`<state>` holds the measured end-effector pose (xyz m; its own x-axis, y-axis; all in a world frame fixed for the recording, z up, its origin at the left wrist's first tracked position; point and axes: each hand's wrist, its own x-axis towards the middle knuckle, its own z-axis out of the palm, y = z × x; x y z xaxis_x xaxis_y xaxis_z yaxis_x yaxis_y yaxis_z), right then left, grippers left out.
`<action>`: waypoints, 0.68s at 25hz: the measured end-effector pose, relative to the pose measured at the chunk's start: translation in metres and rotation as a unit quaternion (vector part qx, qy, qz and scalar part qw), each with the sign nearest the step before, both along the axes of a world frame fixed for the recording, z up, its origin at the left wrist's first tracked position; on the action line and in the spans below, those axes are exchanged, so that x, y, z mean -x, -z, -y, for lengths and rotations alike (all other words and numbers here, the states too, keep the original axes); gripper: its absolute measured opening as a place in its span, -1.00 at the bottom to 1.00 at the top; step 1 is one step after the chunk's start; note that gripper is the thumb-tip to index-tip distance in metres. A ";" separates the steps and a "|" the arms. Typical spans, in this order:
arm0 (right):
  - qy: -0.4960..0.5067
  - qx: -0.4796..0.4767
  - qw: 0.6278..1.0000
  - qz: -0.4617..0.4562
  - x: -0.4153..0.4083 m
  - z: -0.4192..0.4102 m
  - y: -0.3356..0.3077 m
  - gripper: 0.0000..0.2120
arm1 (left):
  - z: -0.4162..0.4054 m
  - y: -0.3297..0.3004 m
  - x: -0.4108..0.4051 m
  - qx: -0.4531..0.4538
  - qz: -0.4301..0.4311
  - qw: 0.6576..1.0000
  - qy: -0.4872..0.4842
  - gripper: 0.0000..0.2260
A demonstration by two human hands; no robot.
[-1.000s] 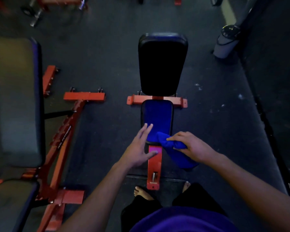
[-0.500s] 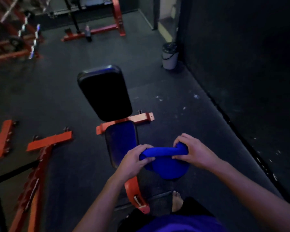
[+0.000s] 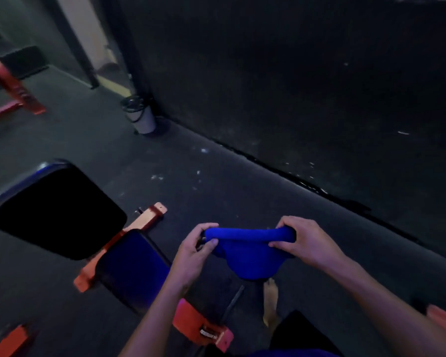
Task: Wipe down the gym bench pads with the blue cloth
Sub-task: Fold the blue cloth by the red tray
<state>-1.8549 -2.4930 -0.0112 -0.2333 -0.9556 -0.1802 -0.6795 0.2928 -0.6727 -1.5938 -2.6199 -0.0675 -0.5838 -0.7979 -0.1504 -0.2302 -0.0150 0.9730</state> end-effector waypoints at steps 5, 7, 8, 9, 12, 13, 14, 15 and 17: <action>0.142 -0.007 0.990 0.002 0.009 -0.098 -0.011 -0.95 | -0.046 -0.010 0.060 0.010 0.000 0.996 0.091 -0.80; 0.196 -0.007 0.979 -0.053 0.018 -0.130 -0.014 -0.86 | -0.062 -0.022 0.091 0.041 -0.001 0.989 0.146 -0.82; 0.231 0.008 0.970 -0.082 0.022 -0.146 -0.015 -0.77 | -0.073 -0.030 0.108 0.063 -0.007 0.983 0.170 -0.84; 0.262 0.032 0.960 -0.097 0.024 -0.158 -0.018 -0.71 | -0.085 -0.038 0.127 0.085 -0.012 0.978 0.191 -0.88; 0.270 0.057 0.959 -0.070 0.021 -0.187 -0.022 -0.59 | -0.128 -0.060 0.183 0.081 -0.006 0.965 0.251 -0.92; 0.267 0.040 0.962 -0.037 0.022 -0.196 -0.021 -0.52 | -0.144 -0.065 0.202 0.047 -0.003 0.963 0.266 -0.90; 0.276 0.031 0.961 0.006 0.023 -0.202 -0.018 -0.46 | -0.156 -0.070 0.218 0.009 0.000 0.960 0.279 -0.84; 0.296 0.040 0.953 0.050 0.028 -0.208 -0.015 -0.43 | -0.165 -0.073 0.232 -0.016 0.000 0.955 0.295 -0.75; 0.337 0.075 0.932 0.110 0.055 -0.233 -0.009 -0.47 | -0.182 -0.076 0.266 -0.027 0.005 0.938 0.346 -0.52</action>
<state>-1.9102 -2.2600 -0.0017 -0.7628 -0.6235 -0.1714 -0.2156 0.4952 -0.8416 -1.8600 -2.4375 0.0083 -0.9573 -0.2197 -0.1879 -0.2122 0.0929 0.9728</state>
